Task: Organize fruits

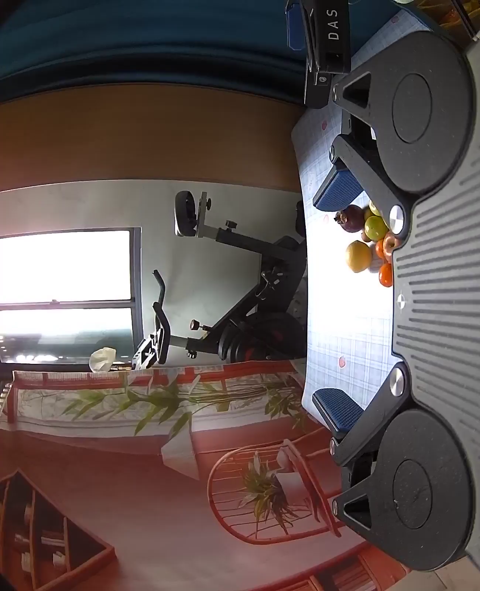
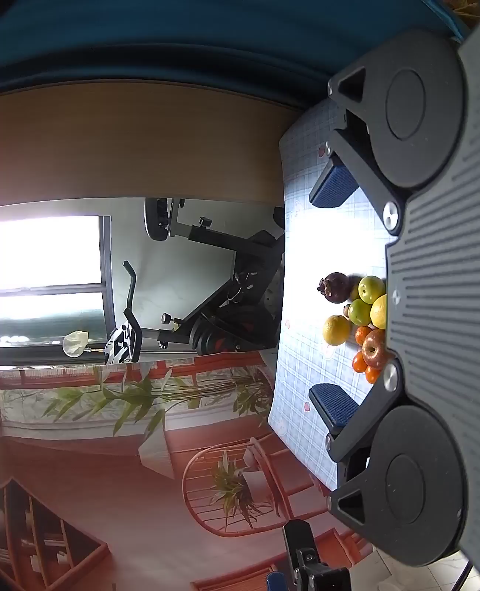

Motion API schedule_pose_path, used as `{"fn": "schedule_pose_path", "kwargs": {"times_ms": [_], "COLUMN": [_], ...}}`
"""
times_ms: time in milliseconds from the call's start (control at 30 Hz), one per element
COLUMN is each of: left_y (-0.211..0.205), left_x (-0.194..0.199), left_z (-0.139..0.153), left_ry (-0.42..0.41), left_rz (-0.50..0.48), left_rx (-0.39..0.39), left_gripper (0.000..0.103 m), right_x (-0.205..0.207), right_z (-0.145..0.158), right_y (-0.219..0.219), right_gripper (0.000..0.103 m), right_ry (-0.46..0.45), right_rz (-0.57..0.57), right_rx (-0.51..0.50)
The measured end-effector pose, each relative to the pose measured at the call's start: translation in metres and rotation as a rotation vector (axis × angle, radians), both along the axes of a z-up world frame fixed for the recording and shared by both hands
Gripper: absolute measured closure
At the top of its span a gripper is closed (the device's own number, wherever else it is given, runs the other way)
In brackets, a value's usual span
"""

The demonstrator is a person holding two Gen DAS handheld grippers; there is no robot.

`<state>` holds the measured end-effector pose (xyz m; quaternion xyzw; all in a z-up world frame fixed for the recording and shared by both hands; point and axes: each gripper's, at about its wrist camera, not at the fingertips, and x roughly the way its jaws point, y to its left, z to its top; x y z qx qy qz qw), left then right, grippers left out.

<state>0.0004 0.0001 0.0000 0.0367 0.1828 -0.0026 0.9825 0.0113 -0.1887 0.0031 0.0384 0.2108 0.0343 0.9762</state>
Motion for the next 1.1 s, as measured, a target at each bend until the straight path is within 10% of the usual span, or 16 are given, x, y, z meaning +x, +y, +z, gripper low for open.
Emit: {"fn": "schedule_pose_path", "kwargs": {"times_ms": [1100], "left_y": [0.002], "left_x": [0.003], "left_z": [-0.002], "left_ry": [0.004], "left_rz": [-0.007], "left_rx": [-0.008], "left_gripper": [0.000], "right_x": [-0.003], "right_z": [0.003], "right_y": [0.002], "right_gripper": [0.000], "right_ry": [-0.009], "right_rz": [-0.012], "right_rx": [0.010]}}
